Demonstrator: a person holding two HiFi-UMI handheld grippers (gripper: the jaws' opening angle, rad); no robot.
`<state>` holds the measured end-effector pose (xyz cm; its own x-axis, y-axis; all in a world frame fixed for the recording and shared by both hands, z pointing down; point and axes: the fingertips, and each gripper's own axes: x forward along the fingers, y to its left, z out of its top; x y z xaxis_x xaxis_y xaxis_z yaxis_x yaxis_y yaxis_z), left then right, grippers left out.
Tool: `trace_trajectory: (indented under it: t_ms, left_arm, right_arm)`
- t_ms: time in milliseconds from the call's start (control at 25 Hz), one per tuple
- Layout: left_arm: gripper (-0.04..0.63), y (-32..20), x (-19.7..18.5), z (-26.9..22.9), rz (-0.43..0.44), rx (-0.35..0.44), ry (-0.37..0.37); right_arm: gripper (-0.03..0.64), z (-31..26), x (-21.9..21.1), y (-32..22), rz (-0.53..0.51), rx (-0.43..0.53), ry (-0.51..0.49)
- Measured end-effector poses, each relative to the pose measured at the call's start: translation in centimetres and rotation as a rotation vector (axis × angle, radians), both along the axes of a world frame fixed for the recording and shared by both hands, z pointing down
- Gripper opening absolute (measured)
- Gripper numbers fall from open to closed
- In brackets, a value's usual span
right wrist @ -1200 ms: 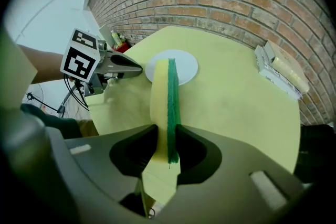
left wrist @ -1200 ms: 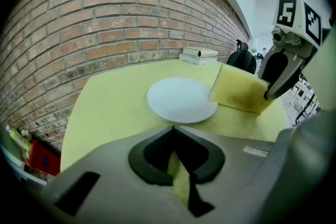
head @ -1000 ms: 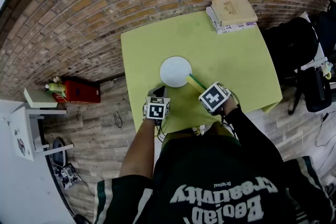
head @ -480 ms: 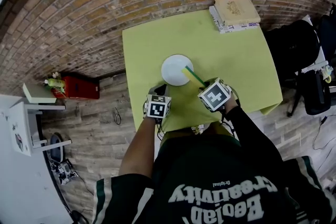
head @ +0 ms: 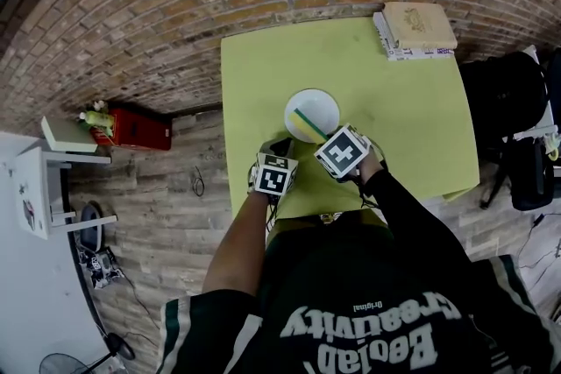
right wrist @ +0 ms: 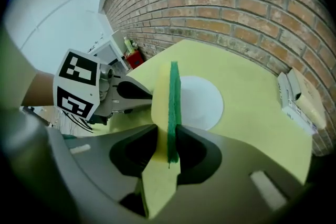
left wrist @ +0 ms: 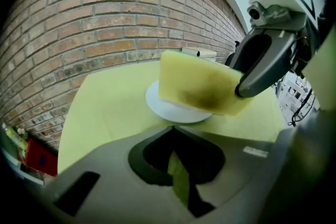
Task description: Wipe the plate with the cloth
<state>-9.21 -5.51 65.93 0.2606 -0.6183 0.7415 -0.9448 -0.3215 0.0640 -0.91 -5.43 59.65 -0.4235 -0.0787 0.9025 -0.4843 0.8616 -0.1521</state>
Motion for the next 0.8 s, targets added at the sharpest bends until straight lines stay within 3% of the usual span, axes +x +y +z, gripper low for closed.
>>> trace_trajectory:
  t_ms: [800]
  left_arm:
    - [0.008,0.0,0.0,-0.4,0.000,-0.009,0.018]
  right_arm:
    - [0.120,0.9,-0.2,-1.1,0.037,-0.048,0.058]
